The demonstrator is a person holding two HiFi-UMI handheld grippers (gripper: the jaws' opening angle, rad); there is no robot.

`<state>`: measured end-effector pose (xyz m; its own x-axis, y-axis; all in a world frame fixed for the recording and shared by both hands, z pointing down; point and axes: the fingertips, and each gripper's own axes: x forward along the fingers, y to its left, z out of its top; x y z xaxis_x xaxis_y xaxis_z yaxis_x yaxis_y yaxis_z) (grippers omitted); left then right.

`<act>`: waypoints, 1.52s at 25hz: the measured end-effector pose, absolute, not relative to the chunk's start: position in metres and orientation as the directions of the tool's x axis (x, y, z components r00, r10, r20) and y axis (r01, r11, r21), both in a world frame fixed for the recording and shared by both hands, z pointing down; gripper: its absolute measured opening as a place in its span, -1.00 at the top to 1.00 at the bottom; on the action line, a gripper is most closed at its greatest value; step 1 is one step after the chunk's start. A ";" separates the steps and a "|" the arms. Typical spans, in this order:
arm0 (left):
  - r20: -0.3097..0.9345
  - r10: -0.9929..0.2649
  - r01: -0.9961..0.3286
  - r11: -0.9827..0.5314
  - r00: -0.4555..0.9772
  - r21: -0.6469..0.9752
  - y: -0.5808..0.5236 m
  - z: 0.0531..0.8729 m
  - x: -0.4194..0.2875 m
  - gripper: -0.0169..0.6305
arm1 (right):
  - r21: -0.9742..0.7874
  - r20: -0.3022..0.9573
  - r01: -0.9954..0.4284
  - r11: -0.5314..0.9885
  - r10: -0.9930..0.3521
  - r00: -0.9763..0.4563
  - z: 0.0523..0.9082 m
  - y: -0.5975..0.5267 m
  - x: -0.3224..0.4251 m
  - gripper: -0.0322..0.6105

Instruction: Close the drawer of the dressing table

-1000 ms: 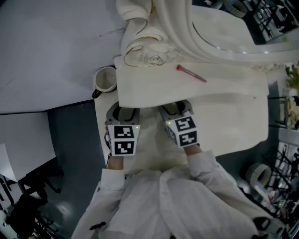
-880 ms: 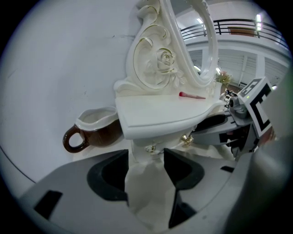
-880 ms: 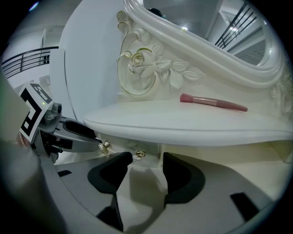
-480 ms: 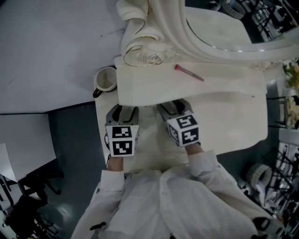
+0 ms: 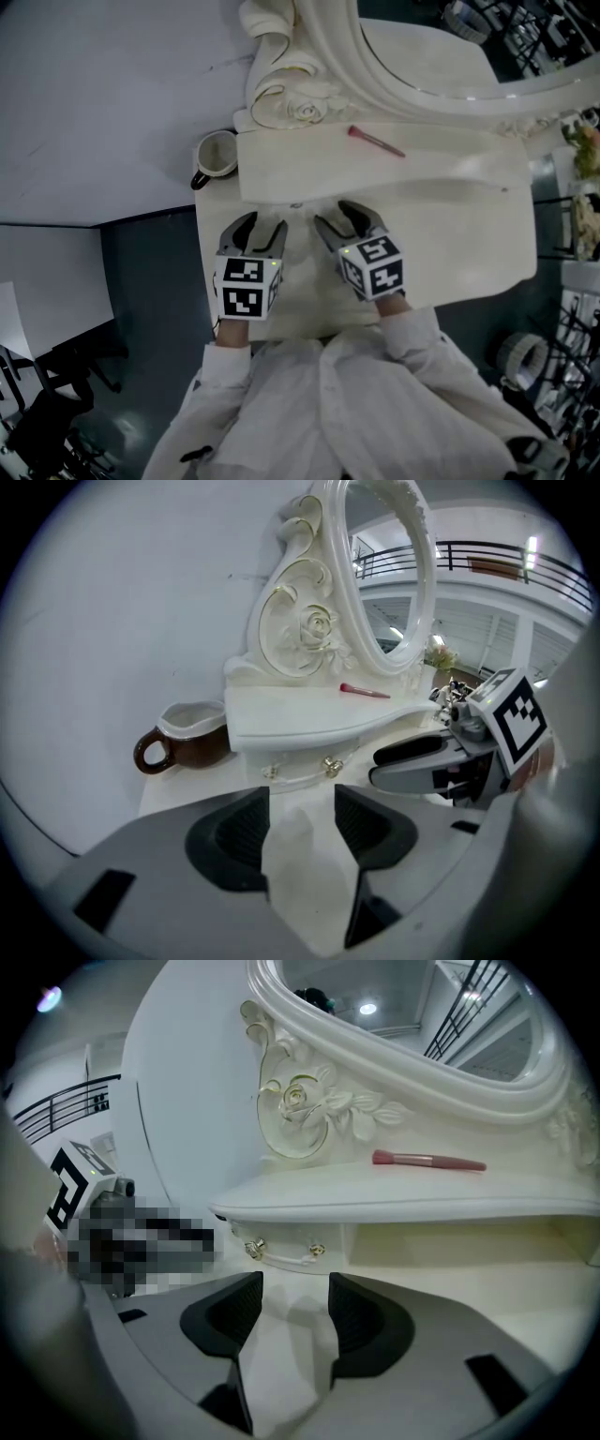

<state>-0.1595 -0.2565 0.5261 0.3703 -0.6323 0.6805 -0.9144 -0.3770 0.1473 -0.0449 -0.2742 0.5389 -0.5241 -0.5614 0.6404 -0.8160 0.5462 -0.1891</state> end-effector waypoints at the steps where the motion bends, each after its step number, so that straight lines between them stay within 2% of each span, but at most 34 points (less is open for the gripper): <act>1: 0.673 -0.633 -0.911 -0.381 0.382 0.158 -0.255 0.523 -0.158 0.28 | -0.197 0.632 -0.815 0.544 -0.565 -0.530 0.536 -0.273 -0.045 0.23; 2: 0.667 -0.635 -0.908 -0.385 0.389 0.163 -0.253 0.520 -0.156 0.38 | -0.203 0.624 -0.814 0.544 -0.569 -0.536 0.532 -0.272 -0.044 0.23; 4: 0.657 -0.643 -0.905 -0.394 0.394 0.158 -0.250 0.514 -0.155 0.70 | -0.207 0.609 -0.812 0.546 -0.577 -0.544 0.525 -0.269 -0.044 0.23; 11: 0.612 -0.675 -0.897 -0.418 0.412 0.144 -0.239 0.491 -0.153 0.89 | -0.274 0.557 -0.773 0.572 -0.561 -0.613 0.497 -0.250 -0.049 0.23; 14: 0.587 -0.689 -0.893 -0.428 0.424 0.142 -0.234 0.477 -0.153 0.91 | -0.284 0.528 -0.755 0.592 -0.560 -0.638 0.482 -0.243 -0.052 0.24; 17: 0.539 -0.691 -0.871 -0.444 0.482 0.210 -0.230 0.459 -0.144 0.91 | -0.285 0.504 -0.745 0.603 -0.567 -0.651 0.468 -0.238 -0.053 0.26; 21: 0.483 -0.701 -0.850 -0.463 0.524 0.249 -0.229 0.437 -0.136 0.91 | -0.266 0.478 -0.745 0.611 -0.587 -0.653 0.450 -0.234 -0.053 0.51; 26: 0.429 -0.702 -0.821 -0.506 0.569 0.263 -0.228 0.411 -0.131 0.91 | -0.271 0.450 -0.689 0.672 -0.545 -0.708 0.432 -0.224 -0.065 0.71; 33: 0.426 -0.683 -0.797 -0.574 0.593 0.188 -0.221 0.396 -0.124 0.91 | -0.234 0.394 -0.671 0.704 -0.562 -0.727 0.402 -0.222 -0.068 0.85; 38: 0.434 -0.683 -0.802 -0.561 0.588 0.204 -0.216 0.395 -0.125 0.91 | -0.215 0.369 -0.677 0.704 -0.583 -0.724 0.386 -0.216 -0.068 0.87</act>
<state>-0.1247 -0.2161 0.3947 0.5880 -0.6827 0.4338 -0.8021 -0.5614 0.2038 -0.0675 -0.2163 0.3860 -0.7239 -0.5833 0.3686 -0.6768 0.7040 -0.2151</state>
